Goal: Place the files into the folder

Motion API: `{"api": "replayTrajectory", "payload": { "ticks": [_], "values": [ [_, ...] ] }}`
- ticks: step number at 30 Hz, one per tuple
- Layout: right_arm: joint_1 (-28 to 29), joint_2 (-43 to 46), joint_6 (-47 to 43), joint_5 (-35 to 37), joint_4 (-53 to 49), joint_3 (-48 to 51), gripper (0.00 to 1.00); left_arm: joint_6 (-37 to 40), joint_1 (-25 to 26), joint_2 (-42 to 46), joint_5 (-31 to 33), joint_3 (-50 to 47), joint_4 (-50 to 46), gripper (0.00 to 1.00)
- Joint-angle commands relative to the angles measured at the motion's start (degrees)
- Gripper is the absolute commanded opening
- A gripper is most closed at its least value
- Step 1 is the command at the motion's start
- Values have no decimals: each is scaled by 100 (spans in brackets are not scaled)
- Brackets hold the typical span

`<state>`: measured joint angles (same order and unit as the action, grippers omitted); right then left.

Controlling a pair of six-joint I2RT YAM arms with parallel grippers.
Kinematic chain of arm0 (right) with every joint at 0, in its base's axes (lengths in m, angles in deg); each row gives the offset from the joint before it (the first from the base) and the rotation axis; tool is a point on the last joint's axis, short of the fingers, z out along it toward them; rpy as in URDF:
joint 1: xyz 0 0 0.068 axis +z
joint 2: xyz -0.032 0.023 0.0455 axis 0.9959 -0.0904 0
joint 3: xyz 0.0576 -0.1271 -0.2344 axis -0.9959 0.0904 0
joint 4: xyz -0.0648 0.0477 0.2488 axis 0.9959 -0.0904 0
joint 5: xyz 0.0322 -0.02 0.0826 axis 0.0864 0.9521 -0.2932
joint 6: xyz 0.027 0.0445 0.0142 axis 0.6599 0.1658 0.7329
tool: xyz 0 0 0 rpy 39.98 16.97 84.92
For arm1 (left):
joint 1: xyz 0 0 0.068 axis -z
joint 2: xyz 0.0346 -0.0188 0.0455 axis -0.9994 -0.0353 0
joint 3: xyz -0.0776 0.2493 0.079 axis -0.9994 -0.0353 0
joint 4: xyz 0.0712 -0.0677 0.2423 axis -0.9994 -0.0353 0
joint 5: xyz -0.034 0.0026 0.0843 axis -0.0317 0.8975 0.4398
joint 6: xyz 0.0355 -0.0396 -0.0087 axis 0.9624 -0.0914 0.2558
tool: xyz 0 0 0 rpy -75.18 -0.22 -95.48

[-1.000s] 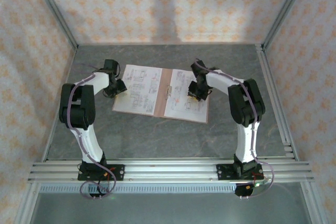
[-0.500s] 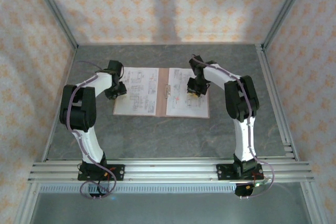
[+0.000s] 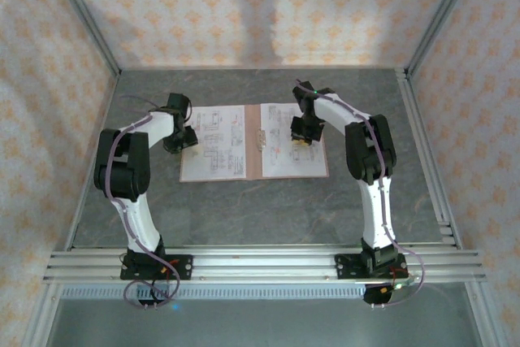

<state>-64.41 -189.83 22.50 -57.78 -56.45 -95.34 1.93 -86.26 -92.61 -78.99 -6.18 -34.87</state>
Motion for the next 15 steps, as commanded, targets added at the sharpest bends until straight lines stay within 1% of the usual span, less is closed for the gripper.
{"api": "replayTrajectory", "payload": {
  "ticks": [1, 3, 7, 10, 15],
  "values": [
    [-166, -587, -101, 587, -215, 162, 21, 96, -58, -144, -99, 29, 9, 42],
    [-164, -589, -99, 578, -214, 153, 21, 29, -70, -194, -279, -32, 87, 41],
    [-160, -587, -92, 520, -199, 144, 21, -212, -121, -131, -800, -377, 555, 41],
    [-166, -596, -83, 482, -189, 153, 21, -367, -169, 23, -1068, -642, 895, 41],
    [-166, -613, -92, 458, -203, 136, 21, -481, -241, 432, -1800, -953, 1516, 43]
  ]
}}
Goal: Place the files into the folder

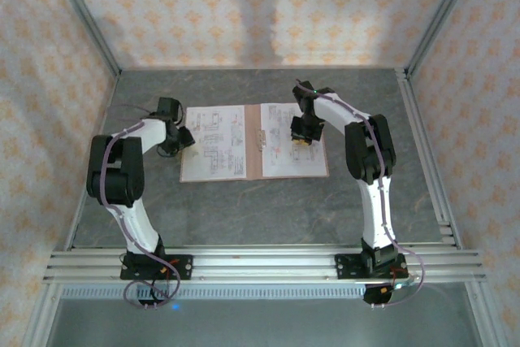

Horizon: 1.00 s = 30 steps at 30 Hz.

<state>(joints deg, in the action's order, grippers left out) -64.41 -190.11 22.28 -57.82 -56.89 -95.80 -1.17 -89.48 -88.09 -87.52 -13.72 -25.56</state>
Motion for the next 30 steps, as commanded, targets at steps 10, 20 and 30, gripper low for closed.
{"api": "replayTrajectory", "payload": {
  "ticks": [10, 20, 30],
  "values": [
    [-162, -607, -98, 472, -206, 136, 21, -150, 82, 331, -1564, -222, 665, 44],
    [-163, -651, -136, 459, -232, 120, 21, -174, 86, 722, -1808, -129, 478, 45],
    [-161, -655, -130, 448, -259, 85, 21, -768, 211, 1216, -2231, -177, 895, 45]
  ]
}}
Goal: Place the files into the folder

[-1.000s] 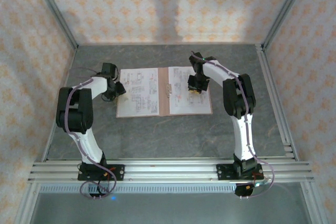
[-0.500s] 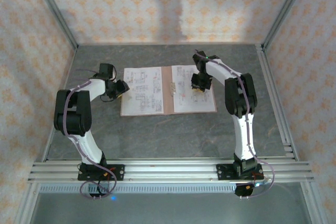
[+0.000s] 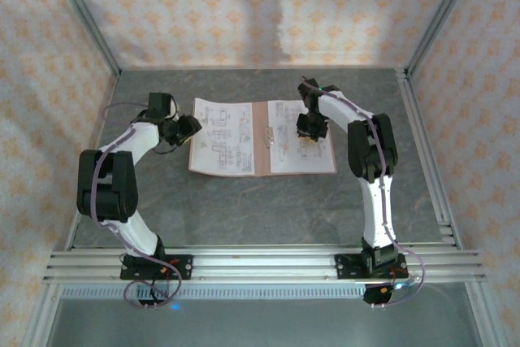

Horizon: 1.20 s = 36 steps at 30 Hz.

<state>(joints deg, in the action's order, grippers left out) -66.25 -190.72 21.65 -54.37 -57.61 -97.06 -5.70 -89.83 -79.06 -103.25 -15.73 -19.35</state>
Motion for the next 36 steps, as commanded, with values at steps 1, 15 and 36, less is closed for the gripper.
{"api": "replayTrajectory", "payload": {
  "ticks": [1, 15, 36],
  "values": [
    [18, -594, -66, 111, -187, 203, 21, -352, 270, 371, -682, 83, 261, 45],
    [19, -594, -57, 71, -220, 153, 21, -1957, 1072, 143, -933, 492, 2086, 45],
    [-81, -396, -53, -104, -36, 270, 21, -2361, 2886, -1198, -542, 2512, 2130, 51]
  ]
}}
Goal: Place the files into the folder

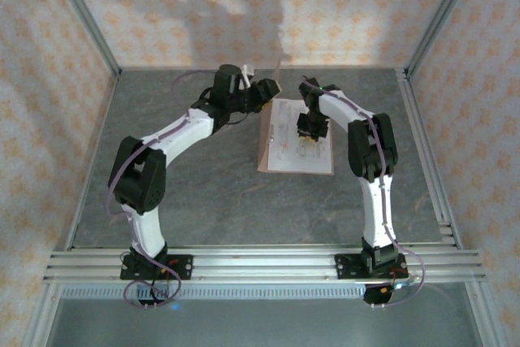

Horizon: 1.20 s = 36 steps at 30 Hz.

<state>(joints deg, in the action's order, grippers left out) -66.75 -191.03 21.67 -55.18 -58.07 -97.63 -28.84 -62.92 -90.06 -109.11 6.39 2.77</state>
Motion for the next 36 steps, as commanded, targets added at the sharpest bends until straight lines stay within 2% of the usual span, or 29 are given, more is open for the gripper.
{"api": "replayTrajectory", "payload": {
  "ticks": [1, 10, 21, 28, 36],
  "values": [
    [-46, -332, -54, -40, 31, 340, 21, -46, 269, -157, 71, 355, -101, 51],
    [-156, -63, -35, -131, -113, 187, 21, -73, 581, -500, 365, 534, -200, 52],
    [-638, 1401, 25, 63, -262, 321, 23, -9, 588, -591, 567, 41, -114, 49],
    [-990, 2566, 255, 968, -306, 738, 23, -63, 725, -781, 696, -190, -81, 49],
    [-989, 3994, 483, 1603, 69, 1574, 26, 63, 888, -1054, 870, -8, -551, 49]
  ]
}}
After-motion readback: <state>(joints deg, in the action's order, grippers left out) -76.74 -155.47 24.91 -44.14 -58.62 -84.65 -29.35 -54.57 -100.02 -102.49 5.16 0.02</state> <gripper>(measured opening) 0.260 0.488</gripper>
